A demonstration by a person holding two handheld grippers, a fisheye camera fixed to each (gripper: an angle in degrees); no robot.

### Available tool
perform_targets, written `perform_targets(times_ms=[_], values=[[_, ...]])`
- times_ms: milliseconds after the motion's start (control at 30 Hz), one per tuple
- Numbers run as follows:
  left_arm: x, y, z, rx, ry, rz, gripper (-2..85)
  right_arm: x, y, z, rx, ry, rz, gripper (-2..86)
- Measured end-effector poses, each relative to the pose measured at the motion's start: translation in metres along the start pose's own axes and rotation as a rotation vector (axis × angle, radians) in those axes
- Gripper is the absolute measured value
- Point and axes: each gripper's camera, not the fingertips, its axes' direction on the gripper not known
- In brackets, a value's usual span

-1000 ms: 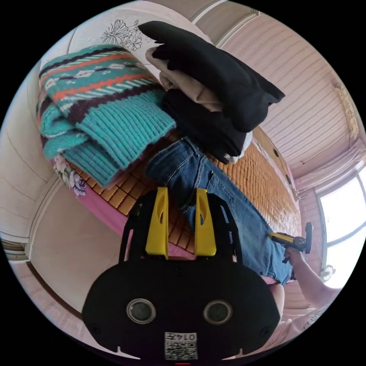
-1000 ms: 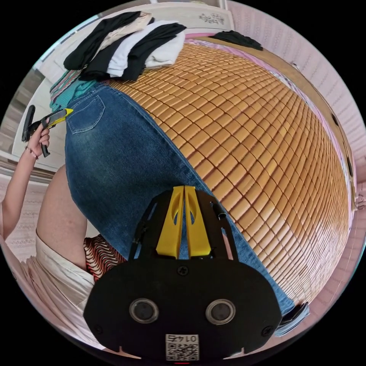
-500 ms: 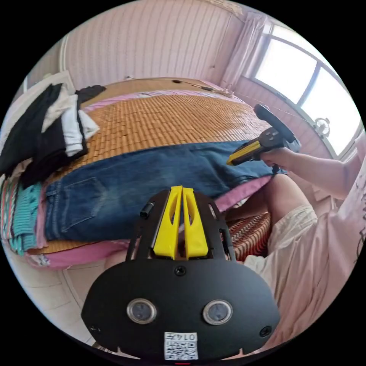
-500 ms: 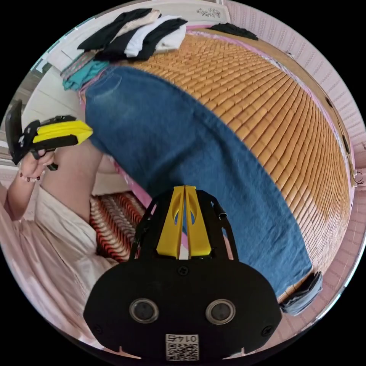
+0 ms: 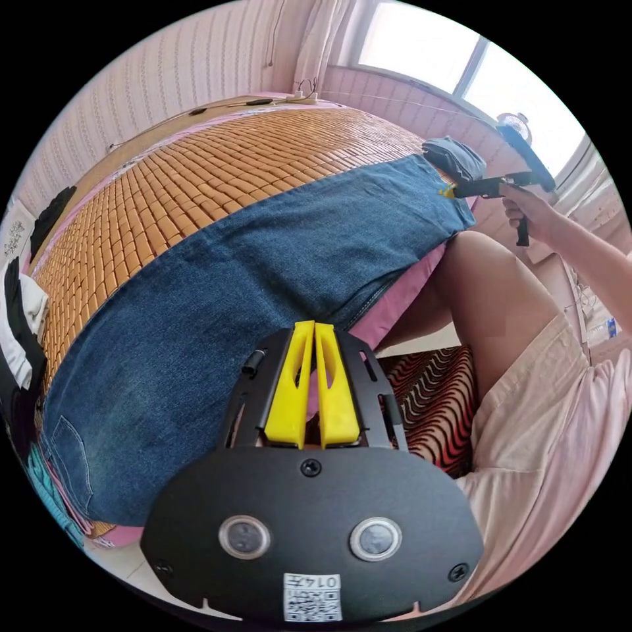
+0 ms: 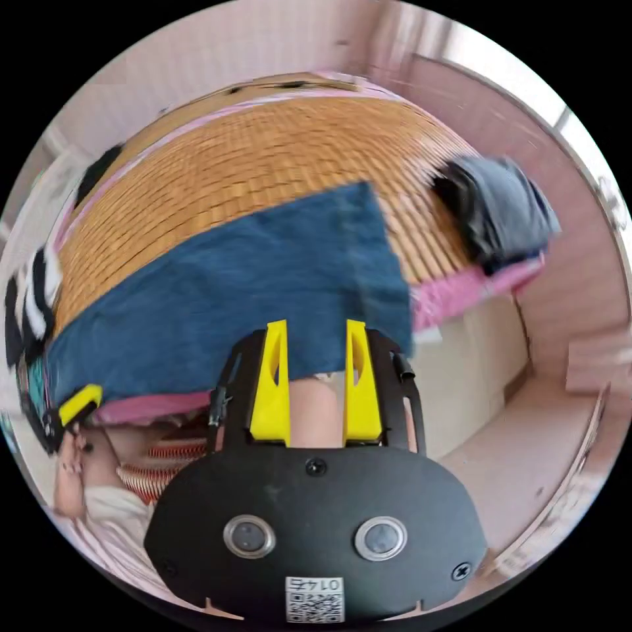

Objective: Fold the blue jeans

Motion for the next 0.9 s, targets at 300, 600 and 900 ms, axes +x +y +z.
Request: perform_targets(times_ms=[300,600,900], values=[[0.032,-0.019,0.044,-0.077,-0.014,0.002,-1.0,0.159,0.034,0.042,-0.065,-0.722,0.568,10.1],[0.073,-0.011,0.077,-0.068,-0.097,-0.002,-1.0,0.171,0.038,-0.038,0.061,-0.692,0.401,1.8],[0.079,0.008,0.102,-0.052,-0.063,-0.017,-1.0,0.008,0.009,-0.136,0.205,-0.356,-0.06,-0.1]])
